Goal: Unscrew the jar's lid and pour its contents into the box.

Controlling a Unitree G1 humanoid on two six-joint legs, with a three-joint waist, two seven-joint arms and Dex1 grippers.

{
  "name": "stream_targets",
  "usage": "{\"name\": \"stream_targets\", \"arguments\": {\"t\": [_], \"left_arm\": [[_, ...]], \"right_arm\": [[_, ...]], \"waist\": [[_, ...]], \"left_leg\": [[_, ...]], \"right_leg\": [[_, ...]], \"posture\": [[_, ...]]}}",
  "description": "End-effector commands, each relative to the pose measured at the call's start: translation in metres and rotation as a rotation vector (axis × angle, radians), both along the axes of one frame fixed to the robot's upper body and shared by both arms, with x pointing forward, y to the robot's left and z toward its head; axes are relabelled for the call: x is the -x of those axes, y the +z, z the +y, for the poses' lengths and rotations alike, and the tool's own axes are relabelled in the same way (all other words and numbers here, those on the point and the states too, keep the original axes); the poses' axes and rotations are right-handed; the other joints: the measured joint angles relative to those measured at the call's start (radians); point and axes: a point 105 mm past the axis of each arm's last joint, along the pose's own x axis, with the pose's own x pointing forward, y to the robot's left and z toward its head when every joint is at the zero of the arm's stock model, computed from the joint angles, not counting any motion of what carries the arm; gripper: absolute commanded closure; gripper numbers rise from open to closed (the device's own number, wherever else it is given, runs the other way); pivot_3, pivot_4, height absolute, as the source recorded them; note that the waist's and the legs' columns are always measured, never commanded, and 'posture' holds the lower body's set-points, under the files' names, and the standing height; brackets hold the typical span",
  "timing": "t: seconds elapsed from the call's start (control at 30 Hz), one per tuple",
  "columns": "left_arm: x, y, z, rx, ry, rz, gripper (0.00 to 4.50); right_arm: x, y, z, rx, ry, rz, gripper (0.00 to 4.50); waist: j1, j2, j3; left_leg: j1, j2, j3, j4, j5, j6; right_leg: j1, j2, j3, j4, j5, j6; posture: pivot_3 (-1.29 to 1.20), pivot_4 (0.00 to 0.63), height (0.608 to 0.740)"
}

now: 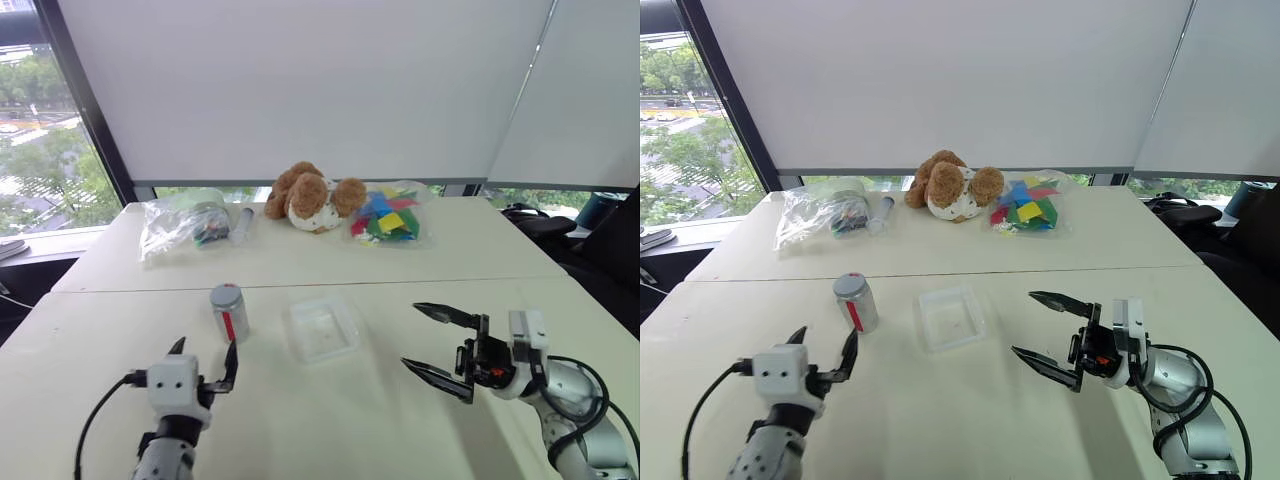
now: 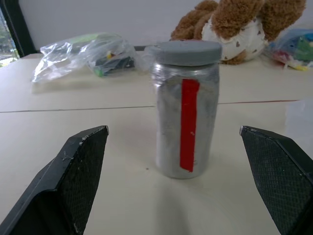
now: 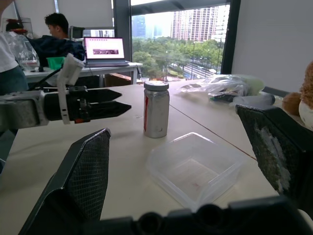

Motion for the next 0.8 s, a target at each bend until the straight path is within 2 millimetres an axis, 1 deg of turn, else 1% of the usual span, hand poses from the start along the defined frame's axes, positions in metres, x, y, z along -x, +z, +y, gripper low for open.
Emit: {"name": "stream_targets", "arguments": {"t": [0.03, 0.1, 0.17, 0.5, 0.67, 0.7, 0.77, 0.8], "left_arm": [[-0.013, 0.006, -0.002, -0.028, 0.019, -0.016, 0.06], [-0.022, 0.008, -0.005, -0.042, 0.017, -0.025, 0.06], [-0.029, 0.01, -0.003, -0.05, 0.042, -0.029, 0.06], [-0.065, 0.007, -0.011, -0.054, 0.012, -0.017, 0.06], [-0.075, 0.004, -0.015, -0.05, -0.015, -0.01, 0.06], [-0.076, 0.002, -0.014, -0.055, -0.007, 0.006, 0.29], [-0.077, 0.001, -0.013, -0.054, -0.009, 0.006, 0.9], [-0.077, 0.002, -0.013, -0.055, -0.013, 0.003, 1.4]], "right_arm": [[0.003, 0.005, -0.002, -0.016, -0.004, -0.04, 0.0], [0.005, 0.003, -0.002, -0.017, -0.002, -0.038, 0.0], [0.007, 0.001, -0.001, -0.018, -0.001, -0.036, 0.0], [0.011, -0.004, -0.001, -0.031, -0.017, -0.031, 0.0], [0.01, -0.002, -0.001, -0.033, -0.024, -0.033, 0.0], [0.01, -0.001, 0.0, -0.033, -0.024, -0.033, 0.0], [0.009, 0.001, 0.002, -0.033, -0.028, -0.035, 0.0], [0.009, 0.001, 0.002, -0.034, -0.031, -0.036, 0.0]], "waist": [[-0.001, 0.0, 0.0], [0.0, 0.0, 0.0], [0.001, 0.0, 0.0], [0.002, 0.0, 0.0], [0.002, 0.0, 0.0], [0.002, 0.0, 0.0], [0.002, 0.0, 0.0], [0.002, 0.0, 0.0]], "left_leg": [[0.0, 0.0, 0.0, 0.0, 0.0, 0.0], [0.0, 0.0, 0.0, 0.0, 0.0, 0.0], [0.0, 0.0, -0.001, 0.0, 0.0, 0.0], [0.0, 0.0, -0.001, 0.0, 0.0, 0.0], [0.0, 0.0, -0.001, 0.0, 0.0, 0.0], [0.0, 0.0, -0.001, 0.0, 0.0, 0.0], [0.0, 0.0, -0.001, 0.0, 0.0, 0.0], [0.0, 0.0, -0.001, 0.0, 0.0, 0.0]], "right_leg": [[0.0, 0.0, 0.0, 0.0, 0.0, 0.0], [0.0, 0.0, 0.0, 0.001, 0.0, 0.0], [0.0, 0.0, 0.0, 0.001, 0.0, 0.0], [0.0, 0.0, 0.0, 0.001, 0.0, 0.0], [0.001, 0.0, 0.0, 0.001, 0.001, 0.002], [0.001, 0.0, 0.0, 0.001, 0.002, 0.003], [0.001, 0.0, 0.0, 0.001, 0.002, 0.003], [0.001, 0.0, 0.0, 0.001, 0.002, 0.003]], "posture": [[0.0, 0.15, 0.74], [0.0, 0.15, 0.74], [0.0, 0.15, 0.74], [0.0, 0.15, 0.74], [0.0, 0.15, 0.74], [0.0, 0.15, 0.74], [0.0, 0.15, 0.74], [0.0, 0.15, 0.74]]}}
